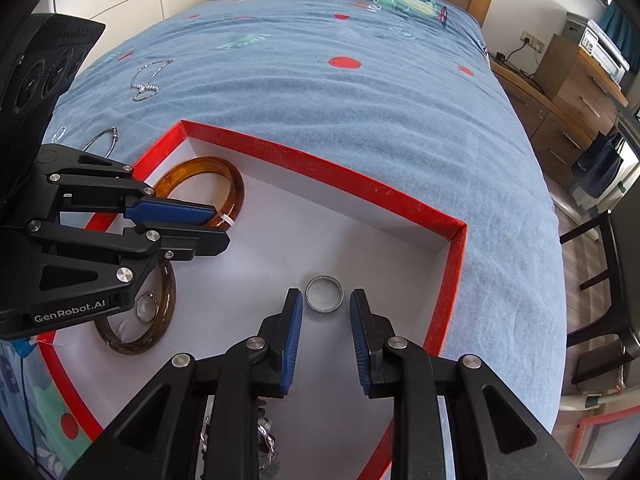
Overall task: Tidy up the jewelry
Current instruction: 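Open the right tool to drop the ring while the left tool releases the bangle, then withdraw both tools from the box toward the remaining jewelry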
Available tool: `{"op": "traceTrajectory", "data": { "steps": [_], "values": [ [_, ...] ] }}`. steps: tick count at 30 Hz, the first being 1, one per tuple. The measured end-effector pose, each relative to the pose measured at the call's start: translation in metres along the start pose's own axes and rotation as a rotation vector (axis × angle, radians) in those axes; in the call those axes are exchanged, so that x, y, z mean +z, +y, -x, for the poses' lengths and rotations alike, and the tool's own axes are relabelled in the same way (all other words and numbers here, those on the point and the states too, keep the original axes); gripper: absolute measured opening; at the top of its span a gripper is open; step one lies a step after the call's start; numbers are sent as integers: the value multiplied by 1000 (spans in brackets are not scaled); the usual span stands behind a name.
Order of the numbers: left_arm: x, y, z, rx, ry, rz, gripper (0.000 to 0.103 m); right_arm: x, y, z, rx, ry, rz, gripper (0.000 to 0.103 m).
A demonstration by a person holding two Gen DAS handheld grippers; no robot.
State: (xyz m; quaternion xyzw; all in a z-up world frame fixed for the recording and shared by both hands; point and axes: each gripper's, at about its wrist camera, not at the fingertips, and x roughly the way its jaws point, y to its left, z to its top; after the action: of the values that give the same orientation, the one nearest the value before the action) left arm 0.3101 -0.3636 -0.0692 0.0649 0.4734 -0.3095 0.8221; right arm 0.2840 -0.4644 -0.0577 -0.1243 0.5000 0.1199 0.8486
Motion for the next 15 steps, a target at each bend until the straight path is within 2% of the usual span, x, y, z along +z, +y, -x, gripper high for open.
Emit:
{"op": "traceTrajectory", "data": {
  "steps": [5, 8, 15],
  "values": [
    [1, -5, 10, -6, -21, -8, 37, -2, -2, 8, -15, 0, -12, 26],
    [3, -6, 18, -21, -30, 14, 37, -3, -4, 16, -24, -4, -19, 26],
    [0, -21, 46, -20, -65, -13, 37, -8, -3, 40, -42, -29, -38, 30]
  ]
}}
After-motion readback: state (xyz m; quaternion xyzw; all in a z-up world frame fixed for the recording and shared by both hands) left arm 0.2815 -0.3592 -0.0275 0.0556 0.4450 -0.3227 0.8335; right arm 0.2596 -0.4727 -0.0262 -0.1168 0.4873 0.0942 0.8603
